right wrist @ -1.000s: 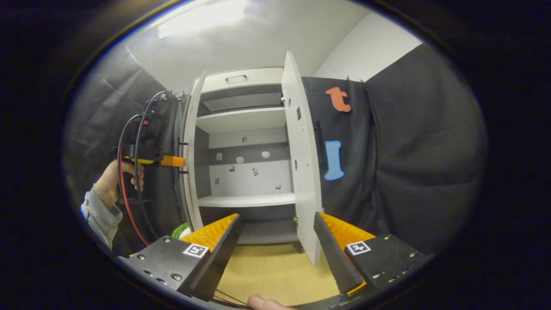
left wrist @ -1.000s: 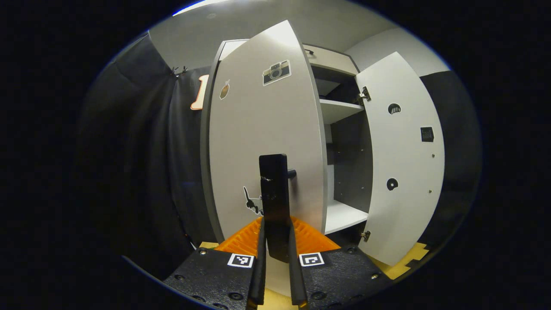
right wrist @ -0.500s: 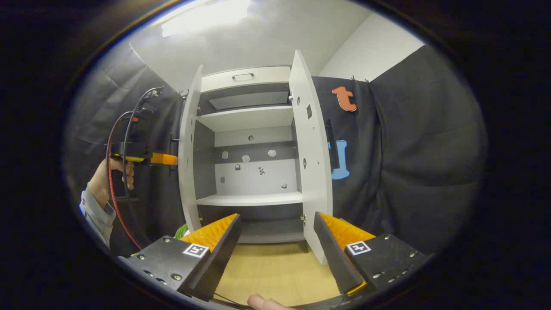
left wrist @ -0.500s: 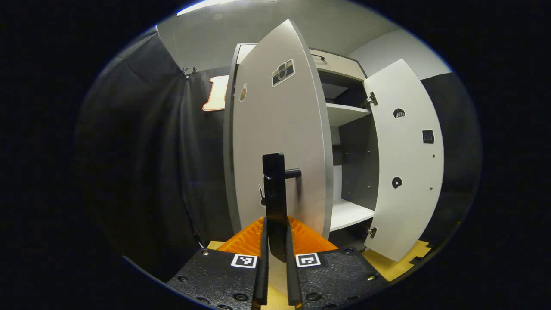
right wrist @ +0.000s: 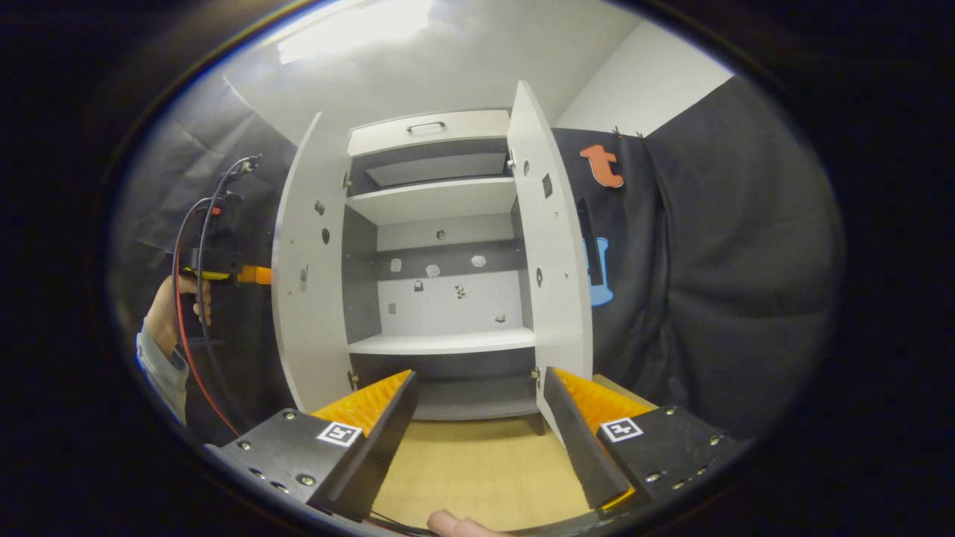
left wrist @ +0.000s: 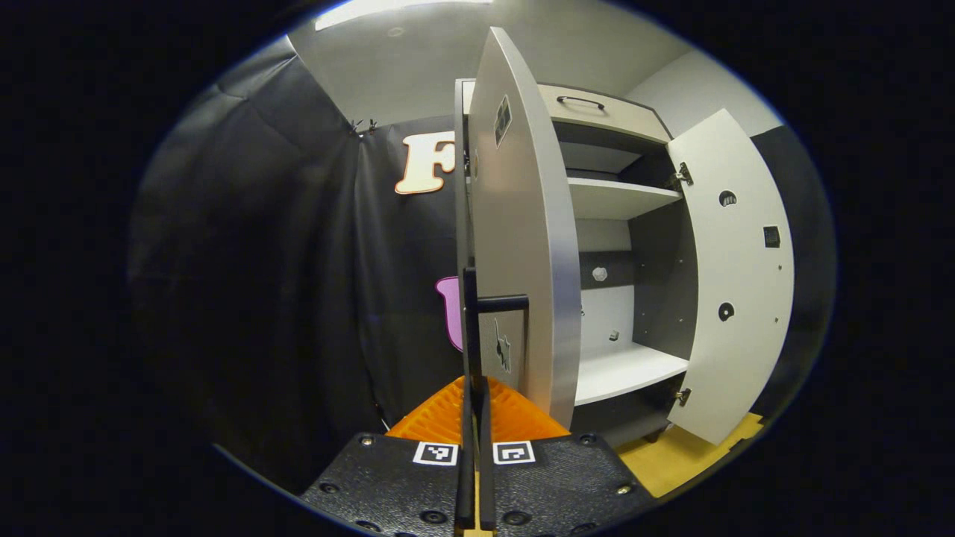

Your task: Open the right door of the double-door shoe cabinet with the right hand, and open the left door with the left hand.

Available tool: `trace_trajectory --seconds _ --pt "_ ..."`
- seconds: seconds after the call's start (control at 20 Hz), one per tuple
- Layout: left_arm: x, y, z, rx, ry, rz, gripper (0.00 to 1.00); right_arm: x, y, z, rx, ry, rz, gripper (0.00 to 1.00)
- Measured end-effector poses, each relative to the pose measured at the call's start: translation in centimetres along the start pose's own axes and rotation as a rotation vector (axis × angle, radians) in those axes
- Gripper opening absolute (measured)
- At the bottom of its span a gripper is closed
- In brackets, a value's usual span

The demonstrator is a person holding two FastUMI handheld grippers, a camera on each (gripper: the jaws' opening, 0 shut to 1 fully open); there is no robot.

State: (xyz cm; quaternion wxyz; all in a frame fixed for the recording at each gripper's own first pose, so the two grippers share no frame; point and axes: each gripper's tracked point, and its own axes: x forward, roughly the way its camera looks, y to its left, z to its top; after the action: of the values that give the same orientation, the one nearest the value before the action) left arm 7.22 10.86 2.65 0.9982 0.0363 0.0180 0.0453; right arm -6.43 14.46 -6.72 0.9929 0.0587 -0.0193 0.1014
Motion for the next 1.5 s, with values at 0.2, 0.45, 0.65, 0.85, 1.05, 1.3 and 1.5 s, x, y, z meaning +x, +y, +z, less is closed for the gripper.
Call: trace_trajectory --seconds 0.2,0.45,0.65,0.85,1.05,1.3,1.5 --pt "0.3 3.0 -0.3 -0.033 0.001 -0.037 0.01 0.3 1.4 -0.7 -0.018 0.015 0.015 1.00" --pt "0.5 2.9 -0.4 -0.054 -0.007 -0.067 0.00 0.8 2.6 -1.4 -0.038 0.031 0.029 0.97" --pt "0.5 2.9 -0.7 -0.025 0.001 -0.049 0.01 1.1 2.8 -1.4 -0.039 0.031 0.028 1.00" --pt "-1.0 3.2 0.8 -0.069 -0.060 -0.024 0.19 1.2 2.5 -1.5 -0.034 0.036 0.025 0.97" --pt "-3.1 3.3 0.5 -0.063 -0.052 0.014 0.47 1.3 2.7 -1.6 -0.034 0.038 0.035 1.00" --pt "-5.3 2.0 0.6 -0.035 -0.064 0.007 0.77 1.5 2.3 -1.4 -0.043 0.037 0.027 0.97" --pt "-6.7 0.2 0.0 -0.036 -0.057 -0.009 0.99 1.7 0.8 -0.8 -0.020 0.024 -0.007 1.00"
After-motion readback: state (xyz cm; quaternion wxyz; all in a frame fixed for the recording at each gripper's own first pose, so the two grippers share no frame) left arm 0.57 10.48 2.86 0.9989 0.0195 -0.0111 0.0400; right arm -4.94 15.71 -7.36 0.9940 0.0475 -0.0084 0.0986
